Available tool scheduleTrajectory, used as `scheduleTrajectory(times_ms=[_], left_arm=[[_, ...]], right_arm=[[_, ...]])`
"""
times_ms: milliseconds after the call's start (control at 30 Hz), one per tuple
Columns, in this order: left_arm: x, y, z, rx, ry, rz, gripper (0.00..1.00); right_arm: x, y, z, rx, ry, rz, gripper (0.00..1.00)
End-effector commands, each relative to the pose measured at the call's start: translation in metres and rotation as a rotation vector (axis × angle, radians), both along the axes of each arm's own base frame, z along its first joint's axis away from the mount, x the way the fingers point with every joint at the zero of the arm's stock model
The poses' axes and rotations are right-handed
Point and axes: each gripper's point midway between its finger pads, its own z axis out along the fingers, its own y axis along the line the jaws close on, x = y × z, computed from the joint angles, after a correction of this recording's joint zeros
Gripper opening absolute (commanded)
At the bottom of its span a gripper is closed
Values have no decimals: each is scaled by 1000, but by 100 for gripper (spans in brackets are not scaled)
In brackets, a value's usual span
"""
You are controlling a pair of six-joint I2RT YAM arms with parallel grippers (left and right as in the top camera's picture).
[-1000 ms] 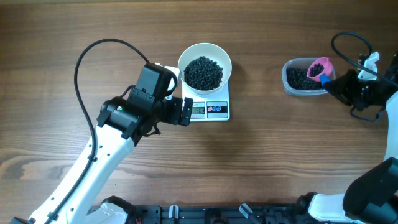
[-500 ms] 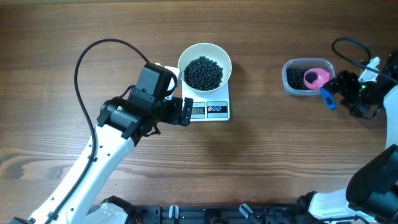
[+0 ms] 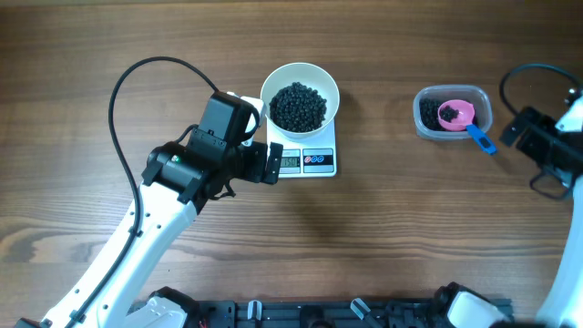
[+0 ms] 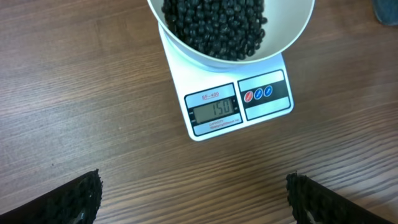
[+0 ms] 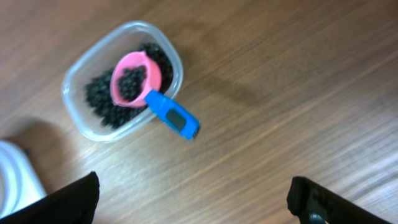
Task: Scoop item into bowl and weigh 150g on scale
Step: 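Carry the empty scoop back and lower it into the bean tub, then open the right gripper to release the scoop in the tub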
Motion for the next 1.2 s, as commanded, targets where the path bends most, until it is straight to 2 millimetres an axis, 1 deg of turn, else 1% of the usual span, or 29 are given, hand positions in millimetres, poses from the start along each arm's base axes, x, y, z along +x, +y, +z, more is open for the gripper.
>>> scheduleTrajectory(times_ms=[0, 67, 133, 233, 300, 333, 400, 467, 500, 533, 1167], left_arm=[[1, 1, -1, 0, 2, 8, 100], [1, 1, -1, -1, 1, 8, 100], [1, 1, -1, -1, 1, 8, 100], [1, 1, -1, -1, 1, 8, 100], [1, 1, -1, -1, 1, 8, 100], [1, 1, -1, -1, 1, 8, 100], [1, 1, -1, -1, 1, 8, 100], [1, 1, -1, -1, 1, 8, 100], [1, 1, -1, 0, 2, 8, 100], [1, 1, -1, -1, 1, 8, 100], [1, 1, -1, -1, 1, 8, 100]], right_arm=[[-23, 26, 43, 1, -125, 35, 100], [-38, 35, 57, -21, -184, 40, 100], [-44, 42, 65, -24, -221, 47, 100], [-42, 40, 61, 24, -217, -16, 100], [-36, 41, 54, 41, -187, -5, 100], [-28, 50, 48, 53, -166, 42, 100], [-15, 75, 43, 63, -148, 151, 100], [-9, 102, 40, 18, -133, 346, 100], [-8, 114, 40, 7, -129, 410, 100], [-8, 116, 40, 7, -129, 419, 100], [-7, 116, 38, 21, -125, 401, 100]])
